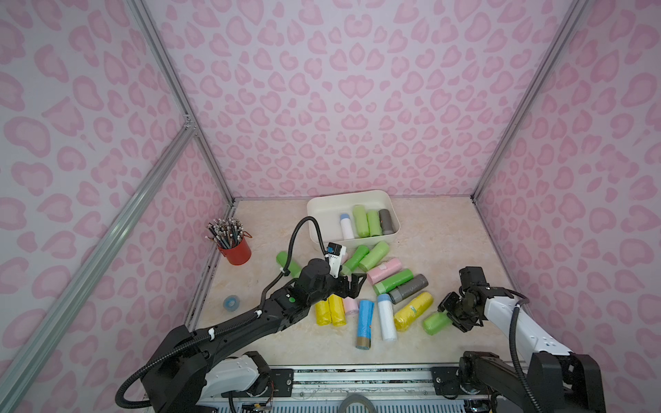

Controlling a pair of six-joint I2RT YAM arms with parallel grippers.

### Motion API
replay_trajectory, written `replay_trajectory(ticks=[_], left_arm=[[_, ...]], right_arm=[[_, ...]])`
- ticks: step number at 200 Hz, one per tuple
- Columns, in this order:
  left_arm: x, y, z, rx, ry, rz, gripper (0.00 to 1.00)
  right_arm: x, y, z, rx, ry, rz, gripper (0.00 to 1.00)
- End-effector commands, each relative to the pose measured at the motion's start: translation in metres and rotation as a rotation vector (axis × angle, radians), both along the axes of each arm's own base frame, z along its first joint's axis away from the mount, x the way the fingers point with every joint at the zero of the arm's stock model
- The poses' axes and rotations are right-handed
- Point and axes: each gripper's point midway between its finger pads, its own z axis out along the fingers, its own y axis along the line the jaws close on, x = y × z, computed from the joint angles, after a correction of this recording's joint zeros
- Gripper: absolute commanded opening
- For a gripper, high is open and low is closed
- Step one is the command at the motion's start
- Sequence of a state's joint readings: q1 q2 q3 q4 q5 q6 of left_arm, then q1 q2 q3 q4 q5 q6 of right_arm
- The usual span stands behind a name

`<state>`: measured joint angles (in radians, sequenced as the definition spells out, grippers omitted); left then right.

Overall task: Put the roll of trash bags into the storage box
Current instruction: Pick up the roll of trash bags from the center of the board, then place the roll of trash bags in the storage box.

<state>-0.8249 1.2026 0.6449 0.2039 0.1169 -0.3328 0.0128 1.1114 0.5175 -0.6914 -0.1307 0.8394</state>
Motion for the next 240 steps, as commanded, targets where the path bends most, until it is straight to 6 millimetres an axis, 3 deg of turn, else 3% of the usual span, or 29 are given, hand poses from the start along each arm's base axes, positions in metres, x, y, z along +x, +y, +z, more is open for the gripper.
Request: replay_trajectory(ticks=[1,61,94,170,199,240], left_arm=[[0.005,-0.001,0.006,-0.023,-0.023,0.017,1.00],[0.011,0.003,0.011,-0.045,-0.033,0.046,1.00],[0.017,0.006,0.013,-0.058,-0.026,0.085,1.00],[0.043,0.021,0.030,-0.041,-0.022,0.197,1.00],[0.056,0.035,0.043,-0.024,-0.024,0.278,1.00],[0.061,0.039,0.052,-0.062,-0.023,0.315,0.99]], right_arm=[[0.000,-0.004,-0.001,-0.025,-0.004,0.015,0.59],[0.013,-0.001,0.010,-0.013,-0.052,0.030,0.47],[0.026,0.006,0.026,0.013,-0.113,0.094,0.42],[0.059,0.001,0.071,-0.051,-0.303,0.160,0.39],[0.069,-0.002,0.080,-0.076,-0.363,0.147,0.36],[0.078,0.002,0.092,-0.059,-0.398,0.171,0.36]])
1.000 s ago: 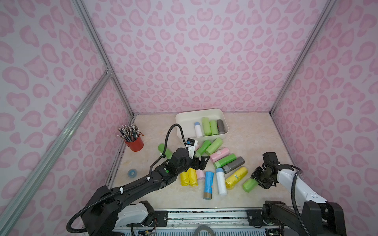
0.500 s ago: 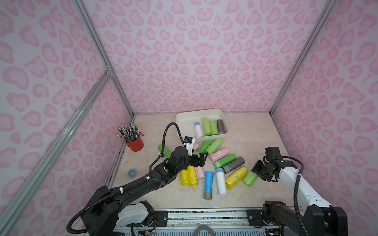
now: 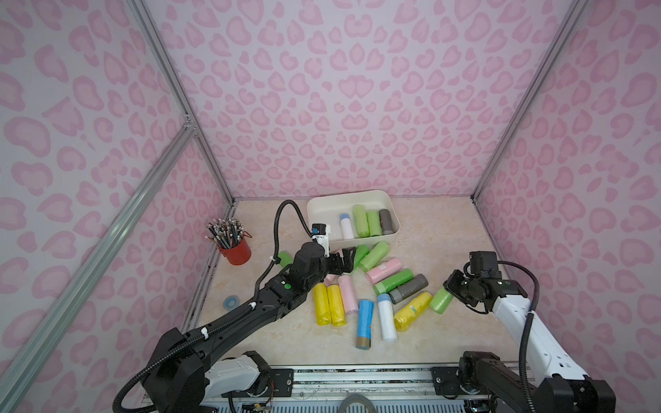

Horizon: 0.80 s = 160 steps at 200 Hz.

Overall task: Put the roll of trash bags into the storage box
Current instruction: Place the roll of trash bags in the storage box.

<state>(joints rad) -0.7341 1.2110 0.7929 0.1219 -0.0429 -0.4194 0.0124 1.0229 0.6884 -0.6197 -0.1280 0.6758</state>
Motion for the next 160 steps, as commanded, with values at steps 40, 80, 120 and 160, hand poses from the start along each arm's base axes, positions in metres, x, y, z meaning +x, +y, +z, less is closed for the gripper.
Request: replay_trajectory(ticks=[40,80,120,160], left_arm=[[0.003,0.008,-0.001,-0.038,0.027,0.059,1.00],[0.006,0.016,0.001,-0.046,0.033,0.077,1.00],[0.009,0.025,0.000,-0.083,0.041,0.096,1.00],[0.007,0.031,-0.002,-0.095,0.043,0.110,1.00]], right_arm=[[0.016,-0.001,0.025,-0.018,-0.089,0.014,0.36],[0.022,0.000,0.035,-0.012,-0.119,0.012,0.35],[0.028,0.001,0.044,-0.007,-0.139,0.023,0.34],[0.038,0.008,0.052,0.008,-0.156,0.046,0.34]])
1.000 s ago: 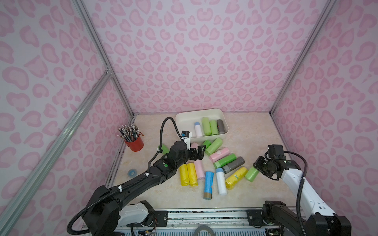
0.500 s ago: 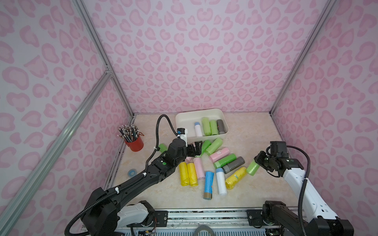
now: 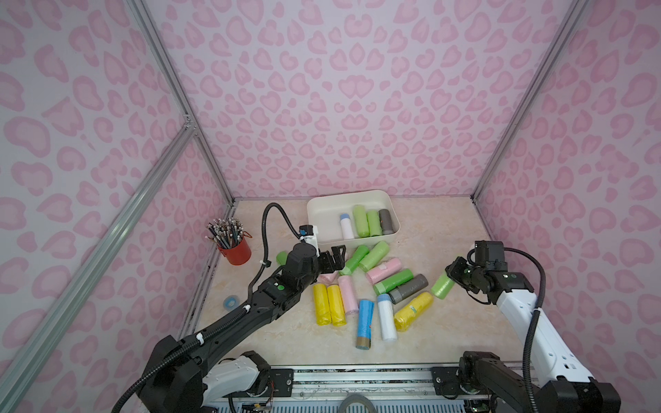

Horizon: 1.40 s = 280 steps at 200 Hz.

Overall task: Put the roll of trash bags into the storage box
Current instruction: Place the roll of trash bags in the storage box.

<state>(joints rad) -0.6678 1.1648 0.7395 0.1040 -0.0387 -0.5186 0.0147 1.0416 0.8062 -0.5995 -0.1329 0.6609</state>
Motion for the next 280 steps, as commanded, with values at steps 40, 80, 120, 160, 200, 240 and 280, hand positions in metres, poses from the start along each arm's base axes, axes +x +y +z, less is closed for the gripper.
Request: replay_trajectory(ticks=[40,80,120,160,200,240,280], left_arm=[[0.000,0.014,0.012,-0.048,-0.041,0.037,0.99],[-0.001,0.020,0.009,-0.067,-0.033,0.038,1.00],[-0.001,0.027,0.011,-0.077,-0.047,0.048,0.99],[0.000,0.031,0.012,-0.088,-0.052,0.052,0.99],[0.001,0.034,0.010,-0.078,-0.042,0.067,0.99],[-0.001,0.040,0.013,-0.075,-0.045,0.087,0.99],[-0.004,0.047,0.011,-0.060,-0.052,0.107,0.99]], right_arm=[[0.019,0.020,0.014,-0.005,-0.041,0.072,0.33],[0.029,0.037,0.019,-0.019,-0.045,0.120,0.32],[0.042,0.060,0.027,-0.021,-0.061,0.180,0.32],[0.063,0.092,0.036,-0.037,-0.078,0.271,0.32],[0.089,0.135,0.047,-0.067,-0.107,0.395,0.32],[0.119,0.194,0.055,-0.080,-0.140,0.548,0.31],[0.158,0.246,0.052,-0.088,-0.178,0.666,0.31]])
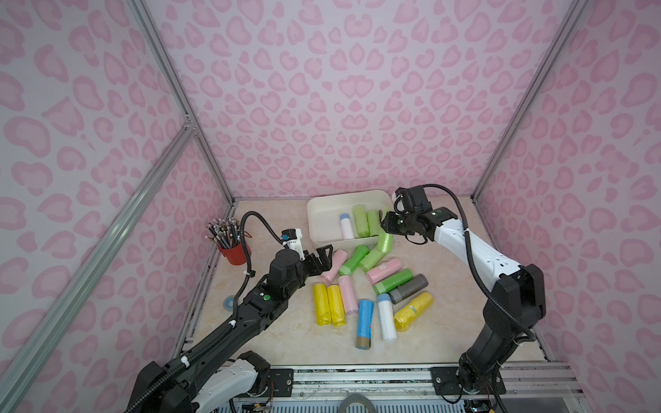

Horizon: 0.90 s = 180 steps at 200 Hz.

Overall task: Put the roll of trash bags into the storage box
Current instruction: Place the roll of trash bags in the storage box.

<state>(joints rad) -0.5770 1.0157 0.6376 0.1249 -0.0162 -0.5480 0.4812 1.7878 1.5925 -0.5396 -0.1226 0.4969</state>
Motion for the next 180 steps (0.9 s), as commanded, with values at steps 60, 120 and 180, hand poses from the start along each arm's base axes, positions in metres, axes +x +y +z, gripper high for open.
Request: replay_trajectory(ticks=[60,120,180], left_arm=[[0.003,0.006,0.001,0.024,-0.017,0.024,0.99],[0.002,0.004,-0.003,0.035,-0.012,0.009,0.99],[0.002,0.006,-0.002,0.057,-0.028,0.008,0.99]], right_arm=[[0.059,0.066,-0.024,0.021,-0.021,0.125,0.30],[0.092,0.088,-0.045,-0.019,-0.052,0.126,0.29],[0.111,0.091,-0.082,-0.209,-0.064,0.143,0.29]])
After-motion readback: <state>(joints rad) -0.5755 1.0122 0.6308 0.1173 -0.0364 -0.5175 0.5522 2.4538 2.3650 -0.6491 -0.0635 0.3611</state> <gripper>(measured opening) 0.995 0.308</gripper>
